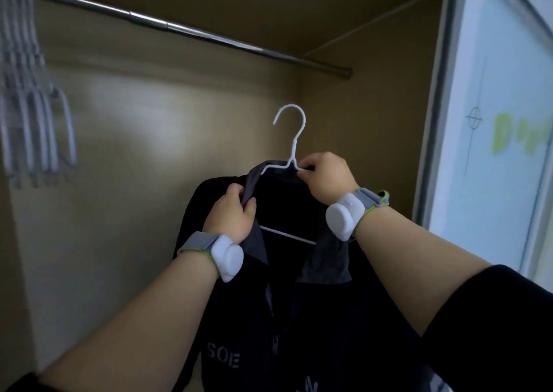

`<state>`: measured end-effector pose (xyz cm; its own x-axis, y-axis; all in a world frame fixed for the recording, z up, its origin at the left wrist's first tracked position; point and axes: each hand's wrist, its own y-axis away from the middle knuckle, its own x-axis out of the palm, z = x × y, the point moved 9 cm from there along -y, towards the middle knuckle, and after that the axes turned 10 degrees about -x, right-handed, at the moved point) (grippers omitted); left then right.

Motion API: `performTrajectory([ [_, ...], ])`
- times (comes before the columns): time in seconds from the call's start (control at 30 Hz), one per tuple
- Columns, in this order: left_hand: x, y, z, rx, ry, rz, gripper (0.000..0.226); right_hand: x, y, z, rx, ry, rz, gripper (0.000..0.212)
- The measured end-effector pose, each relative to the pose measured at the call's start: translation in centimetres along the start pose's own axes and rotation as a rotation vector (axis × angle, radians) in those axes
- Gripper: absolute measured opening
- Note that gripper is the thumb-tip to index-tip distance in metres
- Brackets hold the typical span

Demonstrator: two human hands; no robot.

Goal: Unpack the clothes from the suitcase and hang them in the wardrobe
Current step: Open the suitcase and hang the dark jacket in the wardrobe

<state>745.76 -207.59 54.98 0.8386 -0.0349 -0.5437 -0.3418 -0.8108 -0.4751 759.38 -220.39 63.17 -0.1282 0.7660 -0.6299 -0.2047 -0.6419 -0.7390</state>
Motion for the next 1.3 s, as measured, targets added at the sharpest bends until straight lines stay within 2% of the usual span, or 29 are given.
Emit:
performTrajectory([
  [0.37, 0.6, -7.2, -5.5, 0.094, 0.101, 0.013, 0.057, -5.0, -9.1, -3.1, 0.025, 0.111, -0.153, 0.019],
  [0.77, 2.2, -16.0, -6.4, 0.146, 0.180, -0.023, 0.055, -6.2, -18.9, -6.5, 0.115, 0.239, -0.222, 0.019],
  [0.9, 2.4, -17.6, -5.8, 0.146, 0.181, -0.060, 0.053, -5.7, -21.0, -6.9, 0.113, 0.333, -0.199, 0.023],
  [1.3, 5.8, -20.5, -5.3, 0.133, 0.261, 0.029, 0.052, -2.1, -23.4, -8.7, 0.049, 0.439, -0.088, 0.024],
])
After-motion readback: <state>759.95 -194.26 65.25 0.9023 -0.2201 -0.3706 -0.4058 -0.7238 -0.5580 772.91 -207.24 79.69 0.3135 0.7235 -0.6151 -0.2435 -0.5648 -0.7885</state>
